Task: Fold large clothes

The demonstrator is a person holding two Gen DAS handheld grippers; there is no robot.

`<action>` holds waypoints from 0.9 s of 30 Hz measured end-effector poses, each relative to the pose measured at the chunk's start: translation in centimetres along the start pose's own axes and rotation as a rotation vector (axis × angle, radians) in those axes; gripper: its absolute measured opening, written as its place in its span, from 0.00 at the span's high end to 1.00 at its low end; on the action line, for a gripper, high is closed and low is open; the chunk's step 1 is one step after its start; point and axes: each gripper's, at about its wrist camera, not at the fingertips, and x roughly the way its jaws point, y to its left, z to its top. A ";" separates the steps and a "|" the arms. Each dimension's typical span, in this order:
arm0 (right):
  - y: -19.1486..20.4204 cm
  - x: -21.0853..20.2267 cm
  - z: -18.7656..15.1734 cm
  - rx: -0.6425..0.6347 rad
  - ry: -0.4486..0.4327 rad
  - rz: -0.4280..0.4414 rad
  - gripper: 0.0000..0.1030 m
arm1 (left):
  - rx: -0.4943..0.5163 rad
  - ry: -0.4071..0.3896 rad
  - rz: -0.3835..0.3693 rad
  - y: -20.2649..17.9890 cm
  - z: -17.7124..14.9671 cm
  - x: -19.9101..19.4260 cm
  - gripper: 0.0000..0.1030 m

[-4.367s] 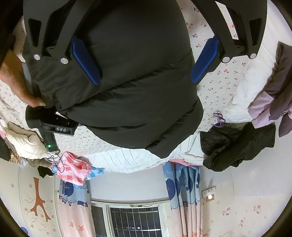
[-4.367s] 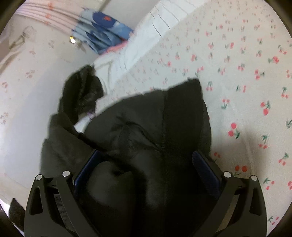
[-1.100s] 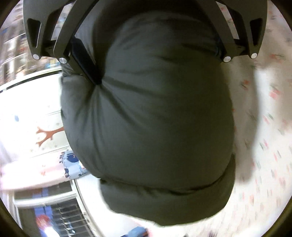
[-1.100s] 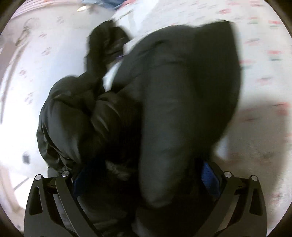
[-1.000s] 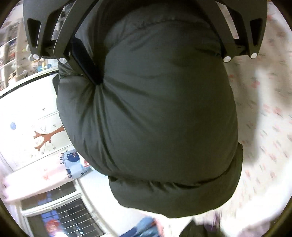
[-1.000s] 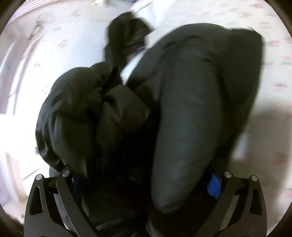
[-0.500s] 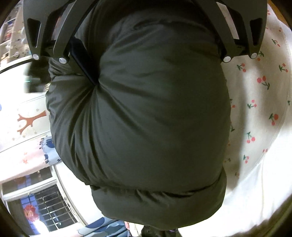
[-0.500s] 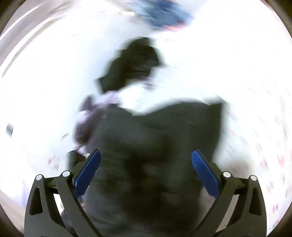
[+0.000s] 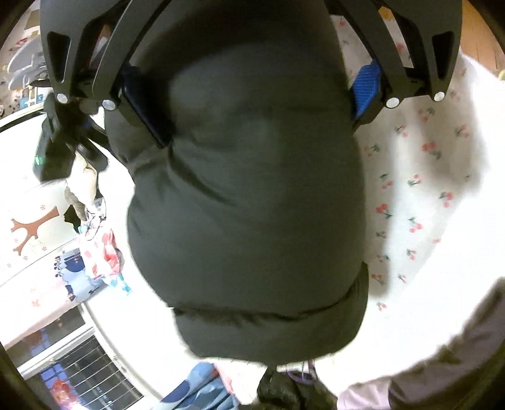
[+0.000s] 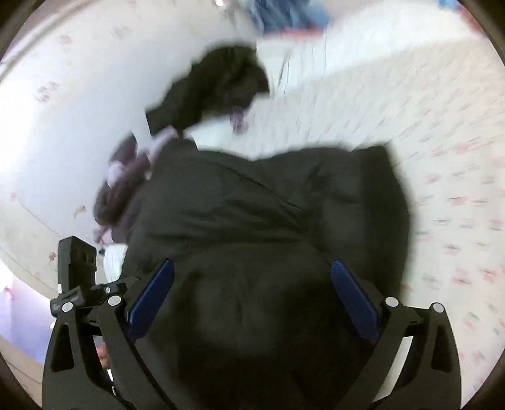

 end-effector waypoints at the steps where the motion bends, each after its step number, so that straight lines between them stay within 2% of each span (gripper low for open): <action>1: -0.8 -1.7 -1.6 0.013 0.001 -0.022 0.07 | 0.010 -0.010 0.000 -0.4 -0.3 -0.2 0.05; 2: -2.1 -1.5 -2.3 0.059 0.035 -0.025 0.07 | 0.012 -0.014 -0.002 0.0 -0.8 -0.5 0.05; 4: -5.4 -1.4 -4.4 0.179 0.094 0.028 0.07 | -0.014 -0.008 -0.043 0.4 -1.1 -0.7 0.05; 7: -7.3 0.0 -6.3 0.336 0.188 0.143 0.07 | -0.078 0.015 -0.098 1.8 -1.3 -0.7 0.05; 9: -7.6 0.1 -6.6 0.323 0.222 0.152 0.07 | -0.091 0.026 -0.119 2.5 -1.6 -0.7 0.05; 11: -7.3 1.0 -6.7 0.369 0.294 0.286 0.07 | -0.110 0.034 -0.131 3.2 -2.1 -0.9 0.05; 12: -6.9 1.4 -6.6 0.362 0.320 0.301 0.07 | -0.115 0.034 -0.131 4.1 -2.6 -1.4 0.05; 14: -6.8 1.6 -6.3 0.334 0.332 0.263 0.07 | -0.116 0.034 -0.141 4.1 -2.6 -1.7 0.05; 16: -6.6 2.5 -5.1 0.356 0.306 0.232 0.07 | -0.113 0.029 -0.150 4.4 -2.4 -1.9 0.05; 19: -5.3 3.8 -3.3 0.349 0.314 0.237 0.07 | -0.126 0.012 -0.169 5.1 -1.7 -2.4 0.05; 21: -4.8 4.4 -2.6 0.358 0.325 0.259 0.06 | -0.144 0.009 -0.199 5.7 -1.1 -2.1 0.05; 23: -4.7 7.0 -2.5 0.368 0.400 0.305 0.06 | -0.143 0.050 -0.191 6.2 -0.8 -0.7 0.05; 24: -4.4 7.9 -2.4 0.364 0.430 0.317 0.06 | -0.143 0.098 -0.209 6.3 -0.7 0.8 0.05; 27: -3.5 9.6 -1.7 0.367 0.461 0.366 0.06 | -0.179 0.124 -0.268 6.6 -0.8 2.8 0.05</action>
